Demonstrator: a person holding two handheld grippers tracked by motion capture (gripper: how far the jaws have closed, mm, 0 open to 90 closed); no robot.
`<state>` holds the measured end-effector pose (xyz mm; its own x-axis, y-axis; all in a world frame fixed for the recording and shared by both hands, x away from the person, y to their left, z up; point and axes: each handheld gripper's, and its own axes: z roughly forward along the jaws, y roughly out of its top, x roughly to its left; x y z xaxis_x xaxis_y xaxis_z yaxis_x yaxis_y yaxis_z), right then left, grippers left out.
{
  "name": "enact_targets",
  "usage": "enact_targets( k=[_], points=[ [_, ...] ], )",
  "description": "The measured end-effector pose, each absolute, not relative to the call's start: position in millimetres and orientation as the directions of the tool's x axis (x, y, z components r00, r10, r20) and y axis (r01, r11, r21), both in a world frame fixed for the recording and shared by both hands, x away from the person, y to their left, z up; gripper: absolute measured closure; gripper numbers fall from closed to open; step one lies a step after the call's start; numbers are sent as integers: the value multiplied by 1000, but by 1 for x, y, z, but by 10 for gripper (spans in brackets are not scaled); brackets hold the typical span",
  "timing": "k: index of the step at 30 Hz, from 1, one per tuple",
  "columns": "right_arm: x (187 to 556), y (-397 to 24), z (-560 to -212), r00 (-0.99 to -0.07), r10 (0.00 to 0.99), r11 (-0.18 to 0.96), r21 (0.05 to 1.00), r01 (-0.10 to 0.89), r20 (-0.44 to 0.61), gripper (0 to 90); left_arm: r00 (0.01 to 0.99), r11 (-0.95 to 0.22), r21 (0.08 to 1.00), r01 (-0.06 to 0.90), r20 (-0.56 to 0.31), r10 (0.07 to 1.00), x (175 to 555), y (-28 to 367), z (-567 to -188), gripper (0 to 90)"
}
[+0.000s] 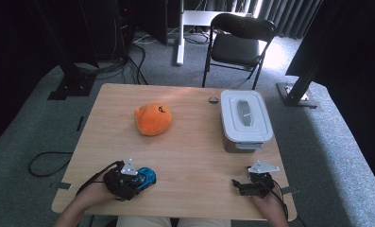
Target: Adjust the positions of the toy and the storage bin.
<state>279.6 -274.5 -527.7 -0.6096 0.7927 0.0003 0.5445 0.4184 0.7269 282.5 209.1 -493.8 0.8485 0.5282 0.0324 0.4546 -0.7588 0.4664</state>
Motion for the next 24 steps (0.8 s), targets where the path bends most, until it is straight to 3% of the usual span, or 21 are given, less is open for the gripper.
enact_targets(
  k=[8,24],
  points=[
    [280,-275,-528,-609,793,418,727,545,1,135,809,-701,502,507,4,588,285,231,-488,289],
    [280,-275,-528,-610,793,418,727,545,1,135,809,-703,491,514,-4,588,289,251,-495,288]
  ],
)
